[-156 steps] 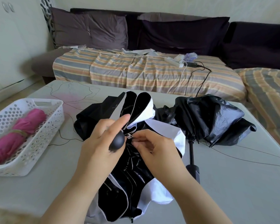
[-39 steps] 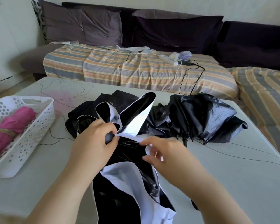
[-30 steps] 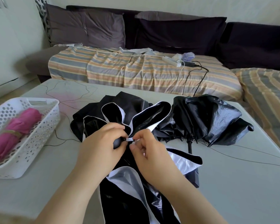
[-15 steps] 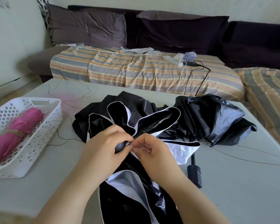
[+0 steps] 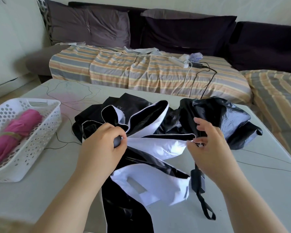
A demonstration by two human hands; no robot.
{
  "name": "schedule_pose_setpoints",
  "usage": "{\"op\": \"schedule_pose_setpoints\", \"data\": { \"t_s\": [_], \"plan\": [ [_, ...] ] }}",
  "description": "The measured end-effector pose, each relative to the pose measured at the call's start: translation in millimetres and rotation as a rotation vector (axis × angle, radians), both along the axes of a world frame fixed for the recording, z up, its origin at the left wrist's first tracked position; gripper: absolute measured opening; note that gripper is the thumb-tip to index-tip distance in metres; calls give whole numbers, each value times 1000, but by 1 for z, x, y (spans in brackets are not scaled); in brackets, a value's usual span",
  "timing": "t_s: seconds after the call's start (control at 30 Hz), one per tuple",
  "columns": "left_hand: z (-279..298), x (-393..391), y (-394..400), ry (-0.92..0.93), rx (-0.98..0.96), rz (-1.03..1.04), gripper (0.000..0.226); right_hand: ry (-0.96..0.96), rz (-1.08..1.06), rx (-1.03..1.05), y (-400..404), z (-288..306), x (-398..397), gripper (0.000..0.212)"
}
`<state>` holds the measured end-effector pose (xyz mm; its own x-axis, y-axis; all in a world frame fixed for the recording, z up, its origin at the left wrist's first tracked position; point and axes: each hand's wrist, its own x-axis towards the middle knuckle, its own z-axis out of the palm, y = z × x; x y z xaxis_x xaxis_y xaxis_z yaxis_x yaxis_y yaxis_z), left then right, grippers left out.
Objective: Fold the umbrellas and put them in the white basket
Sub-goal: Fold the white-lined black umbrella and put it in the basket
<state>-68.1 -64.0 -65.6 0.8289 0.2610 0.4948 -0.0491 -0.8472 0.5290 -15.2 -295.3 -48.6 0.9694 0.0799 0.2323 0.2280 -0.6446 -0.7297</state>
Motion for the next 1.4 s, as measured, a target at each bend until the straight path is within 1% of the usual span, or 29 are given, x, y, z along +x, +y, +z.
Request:
{"op": "schedule_pose_setpoints", "data": {
  "t_s": [0.07,0.1,0.13,0.2,0.23,0.27,0.33,0.37,0.4,0.43,0.47,0.5,0.53,0.6,0.63,0.67,0.7,0.77,0.8,0.83,0.93,0.97,1.03,1.07,1.17,1.23,1.27,1.33,1.4],
  "plan": [
    [1,-1,-5,10,20,30,14,-100,143,-5,16,11,-16,39],
    [1,-1,-8,16,31,37,13,-84,248,-32,25,14,-24,34],
    [1,-1,-9,24,36,46,13,-41,363,-100,35,14,-32,31],
    [1,-1,-10,39,32,68,12,-27,526,-282,52,2,-42,36],
    [1,0,-10,44,26,79,11,-61,573,-355,61,-7,-44,38],
    [1,1,-10,49,18,87,9,-124,609,-375,70,-14,-46,36],
    [2,1,-10,66,-7,99,7,-159,664,-337,87,-25,-50,32],
    [3,1,-9,75,-26,103,7,-154,673,-322,94,-29,-51,38],
    [3,1,-8,85,-50,103,8,-170,668,-303,99,-34,-52,44],
    [3,1,-6,95,-77,98,9,-205,646,-278,102,-36,-52,44],
    [4,0,-4,106,-103,89,9,-252,605,-246,103,-38,-51,41],
    [4,0,-1,115,-127,73,9,-255,543,-202,103,-37,-48,38],
    [5,-1,1,124,-142,55,8,-214,490,-147,101,-35,-43,39],
    [6,-5,2,151,-142,20,7,-112,431,-54,94,-34,-33,49],
    [7,-7,2,161,-133,5,5,-100,420,-31,91,-34,-29,51],
    [7,-8,2,167,-126,-17,5,-88,434,-16,90,-33,-27,47],
    [6,-9,2,170,-123,-43,10,-82,471,-6,91,-32,-27,37],
    [4,-10,5,180,-115,-91,25,-77,511,-10,97,-33,-30,15],
    [4,-11,6,181,-108,-107,30,-79,499,-13,100,-34,-32,12],
    [4,-11,7,179,-105,-117,29,-78,474,-11,103,-34,-34,11],
    [4,-11,7,153,-74,-108,8,-12,477,20,104,-25,-39,6],
    [4,-11,8,140,-63,-97,4,40,506,-12,101,-23,-38,9],
    [3,-9,11,133,-80,-72,4,167,529,-202,87,-15,-34,25],
    [3,-9,14,131,-92,-62,4,222,508,-340,76,-13,-29,27],
    [1,-8,16,101,-84,-24,8,401,407,-750,33,-10,-15,23],
    [2,-8,10,83,-56,-8,8,478,282,-834,9,-11,-8,19],
    [2,-7,6,79,-39,-1,6,457,194,-852,1,-10,-6,16],
    [2,-6,2,89,-22,25,4,325,40,-902,-10,-9,-2,13],
    [2,-5,1,92,-24,47,5,280,15,-851,-16,-7,-1,18]
  ]
}}
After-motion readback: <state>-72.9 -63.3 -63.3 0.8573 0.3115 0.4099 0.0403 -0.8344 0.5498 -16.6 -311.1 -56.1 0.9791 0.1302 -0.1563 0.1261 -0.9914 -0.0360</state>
